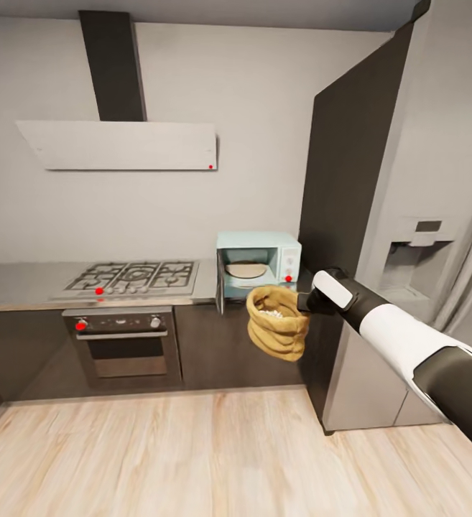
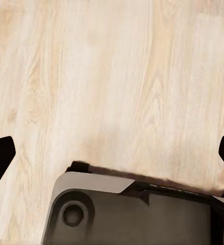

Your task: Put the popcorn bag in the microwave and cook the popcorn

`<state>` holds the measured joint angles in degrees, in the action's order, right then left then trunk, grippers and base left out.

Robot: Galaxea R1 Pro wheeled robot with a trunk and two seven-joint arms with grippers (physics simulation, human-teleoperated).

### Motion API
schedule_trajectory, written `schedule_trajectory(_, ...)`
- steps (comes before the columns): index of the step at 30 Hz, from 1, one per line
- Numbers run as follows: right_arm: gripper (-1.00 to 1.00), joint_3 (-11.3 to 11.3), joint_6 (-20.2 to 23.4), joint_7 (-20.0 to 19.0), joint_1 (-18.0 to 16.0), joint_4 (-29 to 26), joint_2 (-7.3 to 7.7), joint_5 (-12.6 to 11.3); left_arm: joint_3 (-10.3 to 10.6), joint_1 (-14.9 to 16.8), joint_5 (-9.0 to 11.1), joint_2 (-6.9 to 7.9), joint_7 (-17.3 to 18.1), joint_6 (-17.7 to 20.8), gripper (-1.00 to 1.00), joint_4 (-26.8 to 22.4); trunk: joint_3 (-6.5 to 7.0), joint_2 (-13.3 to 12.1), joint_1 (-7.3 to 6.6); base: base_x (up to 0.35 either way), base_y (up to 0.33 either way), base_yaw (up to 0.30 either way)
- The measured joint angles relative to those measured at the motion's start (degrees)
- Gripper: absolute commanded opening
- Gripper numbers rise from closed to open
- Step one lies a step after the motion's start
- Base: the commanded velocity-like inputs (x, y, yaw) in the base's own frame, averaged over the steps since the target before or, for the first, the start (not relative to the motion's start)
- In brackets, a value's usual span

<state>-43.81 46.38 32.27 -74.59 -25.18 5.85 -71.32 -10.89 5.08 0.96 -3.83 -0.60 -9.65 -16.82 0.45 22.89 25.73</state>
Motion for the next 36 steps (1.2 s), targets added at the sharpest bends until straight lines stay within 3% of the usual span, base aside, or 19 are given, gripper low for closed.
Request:
schedule_trajectory(10,-1.00,0.0,-0.1,0.0,0.0,-0.1,-0.22,0.0,0.0,0.0,0.0,-0.01,0.0,0.0,1.00,0.0,0.00,0.0,0.00,0.336,-0.179,0.004)
schedule_trajectory(17,-1.00,0.1,-0.1,0.0,0.0,-0.1,-0.23,0.0,0.0,-0.1,0.0,-0.01,0.0,0.0,1.00,0.0,0.00,0.0,0.01,0.295,-0.163,0.201)
schedule_trajectory(26,-1.00,0.3,0.0,0.4,-0.4,0.0,-0.75,-0.1,0.0,-0.4,0.0,-0.01,0.0,0.0,1.00,0.0,0.01,0.0,0.03,0.027,-0.011,0.016)
schedule_trajectory(36,-1.00,0.6,-0.1,0.6,-0.4,0.1,-1.45,-0.1,0.0,-0.4,0.1,0.07,0.0,0.0,1.00,0.0,0.00,0.0,0.00,0.319,0.000,0.000)
